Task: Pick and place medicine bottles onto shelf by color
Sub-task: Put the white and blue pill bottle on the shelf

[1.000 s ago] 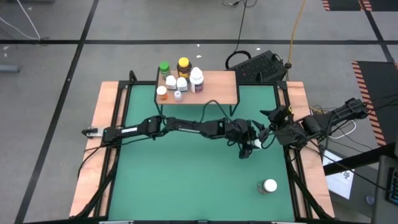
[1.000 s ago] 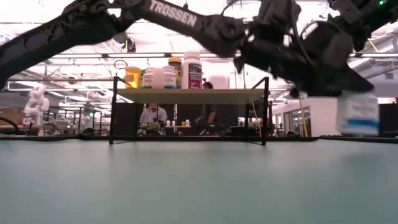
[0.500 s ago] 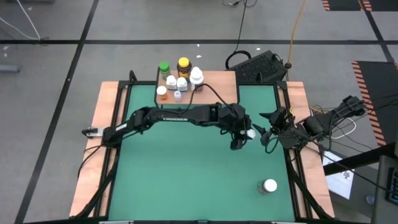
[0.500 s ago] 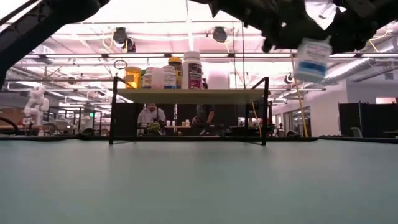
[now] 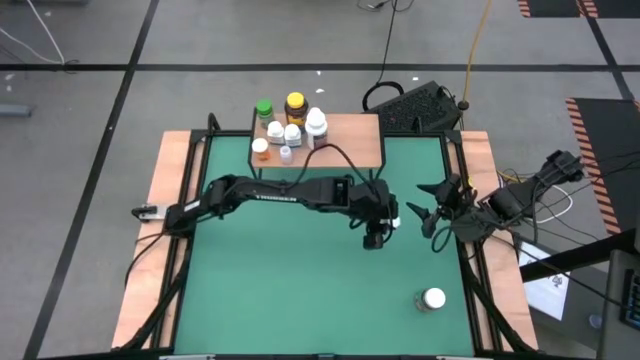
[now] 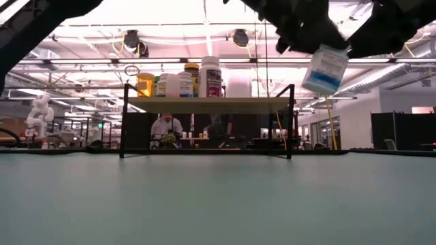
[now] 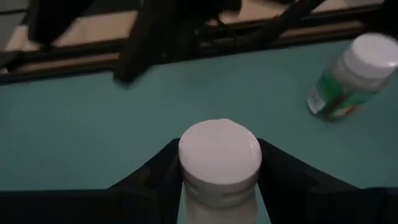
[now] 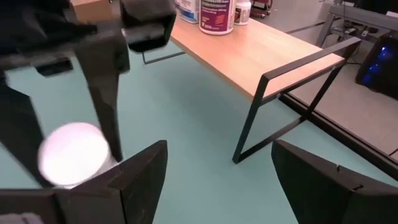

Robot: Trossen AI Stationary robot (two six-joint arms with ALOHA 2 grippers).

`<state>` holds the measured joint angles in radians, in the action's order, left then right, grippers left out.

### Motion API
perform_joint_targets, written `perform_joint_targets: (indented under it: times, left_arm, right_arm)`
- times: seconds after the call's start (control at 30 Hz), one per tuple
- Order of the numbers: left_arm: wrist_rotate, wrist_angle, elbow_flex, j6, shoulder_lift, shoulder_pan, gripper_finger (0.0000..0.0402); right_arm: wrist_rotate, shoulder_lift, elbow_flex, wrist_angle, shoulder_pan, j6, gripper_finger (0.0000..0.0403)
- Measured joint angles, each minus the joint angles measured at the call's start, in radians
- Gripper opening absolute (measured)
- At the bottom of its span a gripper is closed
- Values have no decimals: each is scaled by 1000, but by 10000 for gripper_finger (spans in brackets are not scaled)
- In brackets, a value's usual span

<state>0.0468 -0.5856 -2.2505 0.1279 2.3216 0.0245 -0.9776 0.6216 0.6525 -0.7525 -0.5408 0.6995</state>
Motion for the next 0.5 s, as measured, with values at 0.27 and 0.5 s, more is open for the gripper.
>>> perform_joint_targets:
  times: [0.27, 0.5]
  left_arm:
    - [-87, 351, 529, -78, -239, 29, 168]
    - [-211, 493, 907, -88, -591, -45, 181]
  right_arm:
    - [-24, -2, 0, -10, -40, 21, 281]
    - [-71, -5, 0, 25, -37, 15, 281]
